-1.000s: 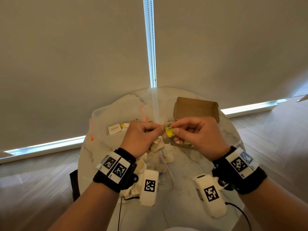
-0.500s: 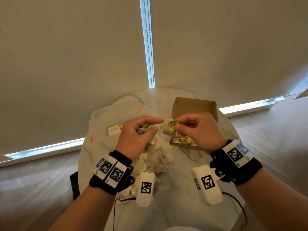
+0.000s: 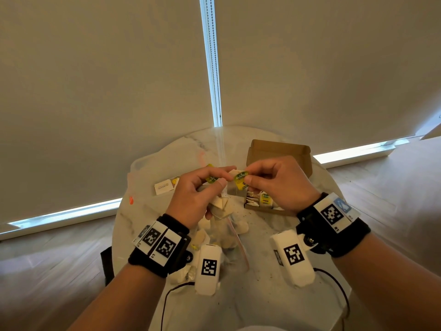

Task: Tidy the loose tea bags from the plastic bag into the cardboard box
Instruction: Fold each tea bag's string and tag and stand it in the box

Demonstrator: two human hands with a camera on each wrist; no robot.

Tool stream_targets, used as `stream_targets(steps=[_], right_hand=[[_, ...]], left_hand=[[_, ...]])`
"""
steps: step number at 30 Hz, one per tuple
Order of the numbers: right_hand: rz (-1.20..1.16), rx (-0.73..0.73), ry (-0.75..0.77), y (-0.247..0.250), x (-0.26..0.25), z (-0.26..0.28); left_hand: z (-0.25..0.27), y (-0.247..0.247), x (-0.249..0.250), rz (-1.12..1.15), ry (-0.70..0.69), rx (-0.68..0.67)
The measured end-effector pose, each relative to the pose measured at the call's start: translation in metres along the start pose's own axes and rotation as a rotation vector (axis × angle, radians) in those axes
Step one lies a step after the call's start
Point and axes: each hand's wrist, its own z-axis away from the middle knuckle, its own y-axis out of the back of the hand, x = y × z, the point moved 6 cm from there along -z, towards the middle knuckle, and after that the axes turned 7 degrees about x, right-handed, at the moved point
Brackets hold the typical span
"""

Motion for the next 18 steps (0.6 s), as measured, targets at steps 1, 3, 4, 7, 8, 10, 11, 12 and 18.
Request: stream_targets(steps=[1,3,4,7,8,10,11,12,18], right_hand=[[-0.007,-0.004,-0.006,-0.0002,0.0006,-0.0001],[-0.02,0.025,-0.013,0.001,0.0019,-0.0009],[-0.022,0.051,-0.006,0.002,0.0018,-0.0013],[-0.064,0.111,0.039,0.0018,-0.0022,-0.002],[-0.074,0.124,0.051,0.0014,-0.0029,-0.0027],[-0.061,0.14,0.072,0.0009,-0.0026,-0.0038],[-0.049,0.144,0.079,0.0007,-0.002,-0.004],[-0.039,0.147,0.082,0.0004,-0.0008,-0.004],[0.04,0.239,0.134,-0.0008,0.0021,0.001]], left_hand=[[0.0001,0.0002,-0.0008,0.027,0.012,-0.003],[0.0,0.0003,-0.0026,0.079,0.031,-0.008],[0.0,0.0,-0.0032,0.09,0.034,-0.014],[-0.0011,-0.0023,-0.004,0.1,0.039,-0.03],[-0.0017,-0.003,-0.0043,0.109,0.048,-0.032],[-0.0026,-0.0034,-0.0046,0.122,0.087,-0.015],[-0.0027,-0.0031,-0.0049,0.117,0.113,0.001],[-0.003,-0.0029,-0.0055,0.103,0.136,0.017],[-0.0068,-0.0053,-0.0066,0.091,0.18,0.061]])
